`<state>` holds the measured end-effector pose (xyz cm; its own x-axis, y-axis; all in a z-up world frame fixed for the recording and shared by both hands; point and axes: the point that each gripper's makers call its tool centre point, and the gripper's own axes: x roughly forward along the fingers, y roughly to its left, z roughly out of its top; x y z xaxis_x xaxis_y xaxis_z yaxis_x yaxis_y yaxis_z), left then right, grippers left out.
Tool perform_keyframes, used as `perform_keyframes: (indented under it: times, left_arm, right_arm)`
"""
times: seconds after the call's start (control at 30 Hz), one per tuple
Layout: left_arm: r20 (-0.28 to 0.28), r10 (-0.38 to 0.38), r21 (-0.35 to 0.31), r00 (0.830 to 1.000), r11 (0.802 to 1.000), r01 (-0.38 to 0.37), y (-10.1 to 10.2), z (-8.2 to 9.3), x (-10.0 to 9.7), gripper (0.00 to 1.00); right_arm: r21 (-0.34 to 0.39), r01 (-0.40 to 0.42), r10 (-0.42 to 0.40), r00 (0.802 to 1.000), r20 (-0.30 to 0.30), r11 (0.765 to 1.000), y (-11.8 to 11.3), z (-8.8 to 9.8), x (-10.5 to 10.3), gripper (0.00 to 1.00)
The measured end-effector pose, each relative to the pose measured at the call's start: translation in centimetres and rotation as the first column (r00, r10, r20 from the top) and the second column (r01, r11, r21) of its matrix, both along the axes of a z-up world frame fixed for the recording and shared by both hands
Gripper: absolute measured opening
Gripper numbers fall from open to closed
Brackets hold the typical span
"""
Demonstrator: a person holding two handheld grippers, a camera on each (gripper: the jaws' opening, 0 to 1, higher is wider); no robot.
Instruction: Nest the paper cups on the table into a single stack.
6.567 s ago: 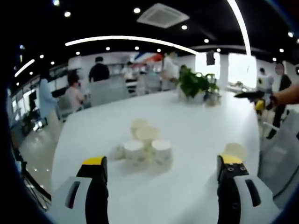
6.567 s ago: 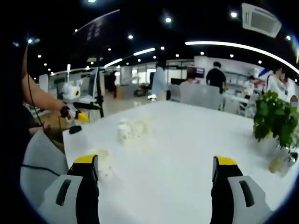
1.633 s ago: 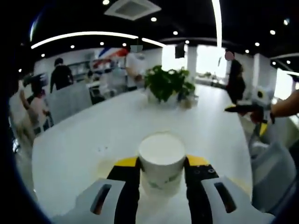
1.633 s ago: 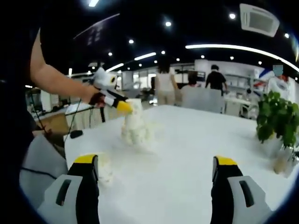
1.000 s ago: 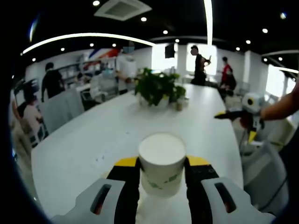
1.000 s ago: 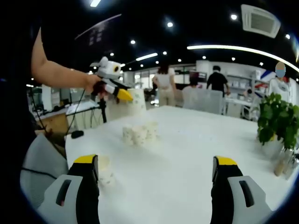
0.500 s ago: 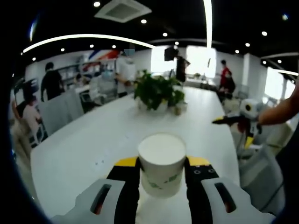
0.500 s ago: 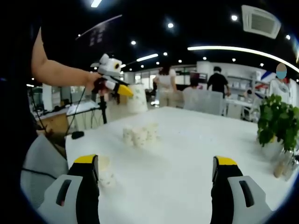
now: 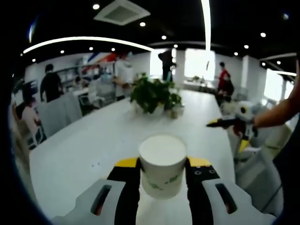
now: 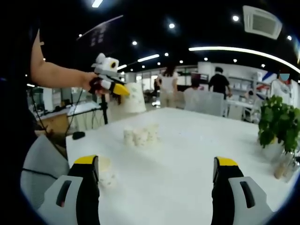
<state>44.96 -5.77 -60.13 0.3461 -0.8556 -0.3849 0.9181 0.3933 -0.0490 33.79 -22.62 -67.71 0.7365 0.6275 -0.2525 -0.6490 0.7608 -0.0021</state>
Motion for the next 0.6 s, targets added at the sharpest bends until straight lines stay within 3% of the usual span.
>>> perform_keyframes:
  times: [0.33,0.6]
  left_arm:
    - [0.014,-0.017,-0.010,1.000,1.000,0.017,-0.3,1.3,-1.8,0.36]
    - [0.009,-0.027,-0.009,1.000,1.000,0.027,-0.4,1.3,-3.0,0.36]
  right_arm:
    - [0.009,0.000,0.000,1.000,0.007,1.000,0.0,0.4,-0.1,1.00]
    - [0.019,-0.009,0.009,1.000,0.019,1.000,0.5,0.9,0.4,1.00]
